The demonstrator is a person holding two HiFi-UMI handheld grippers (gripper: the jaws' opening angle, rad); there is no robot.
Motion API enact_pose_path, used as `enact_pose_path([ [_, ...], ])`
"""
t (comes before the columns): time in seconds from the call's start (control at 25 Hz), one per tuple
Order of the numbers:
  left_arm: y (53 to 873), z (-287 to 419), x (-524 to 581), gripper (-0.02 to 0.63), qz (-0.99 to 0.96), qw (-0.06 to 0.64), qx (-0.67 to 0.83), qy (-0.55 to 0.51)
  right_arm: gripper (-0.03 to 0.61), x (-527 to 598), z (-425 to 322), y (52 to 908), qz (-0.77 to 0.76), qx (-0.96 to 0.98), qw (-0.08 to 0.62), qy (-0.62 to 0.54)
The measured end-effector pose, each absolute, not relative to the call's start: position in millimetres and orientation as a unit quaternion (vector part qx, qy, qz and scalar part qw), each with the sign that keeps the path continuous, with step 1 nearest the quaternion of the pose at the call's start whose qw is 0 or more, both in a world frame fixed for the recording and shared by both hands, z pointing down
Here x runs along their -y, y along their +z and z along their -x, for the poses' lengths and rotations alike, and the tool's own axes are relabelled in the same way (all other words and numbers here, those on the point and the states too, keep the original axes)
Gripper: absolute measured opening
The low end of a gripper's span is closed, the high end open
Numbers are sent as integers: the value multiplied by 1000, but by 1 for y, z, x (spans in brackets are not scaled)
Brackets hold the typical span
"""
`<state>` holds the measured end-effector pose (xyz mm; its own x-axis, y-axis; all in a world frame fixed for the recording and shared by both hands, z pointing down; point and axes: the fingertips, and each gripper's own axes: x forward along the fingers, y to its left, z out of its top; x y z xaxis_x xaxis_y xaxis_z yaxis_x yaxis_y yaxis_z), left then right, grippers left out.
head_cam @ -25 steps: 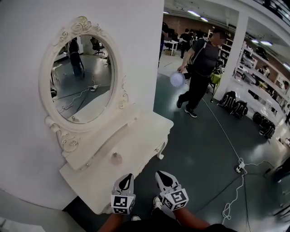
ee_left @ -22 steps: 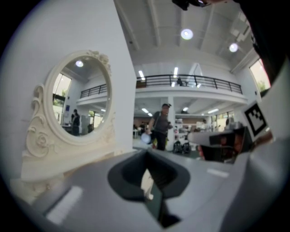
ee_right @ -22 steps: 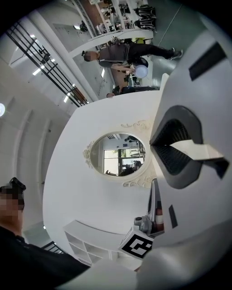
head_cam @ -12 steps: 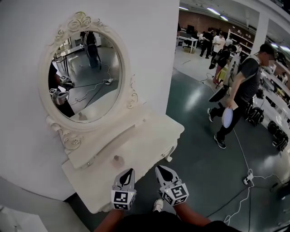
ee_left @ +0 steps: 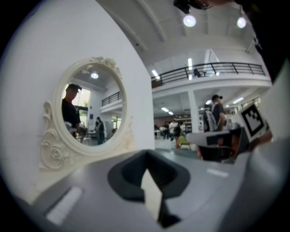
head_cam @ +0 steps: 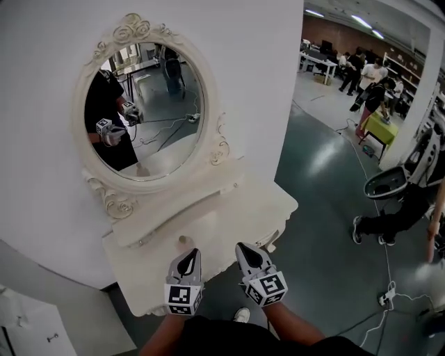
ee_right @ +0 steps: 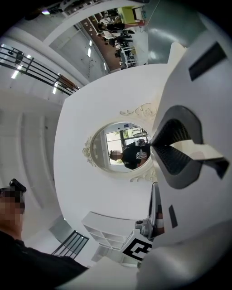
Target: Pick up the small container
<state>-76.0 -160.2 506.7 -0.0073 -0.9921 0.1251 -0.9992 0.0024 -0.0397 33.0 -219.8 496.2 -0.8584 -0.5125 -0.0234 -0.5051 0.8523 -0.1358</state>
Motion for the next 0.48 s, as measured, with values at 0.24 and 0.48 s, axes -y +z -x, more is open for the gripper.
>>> enact_pose_path([
  [0.24, 512, 92, 164, 8, -696, 43, 713, 65, 6, 229, -11, 497, 253, -964, 29, -74],
  [0.48, 526, 105, 171, 8, -701, 61, 708, 61, 6, 227, 3, 510, 258, -964, 8, -66],
])
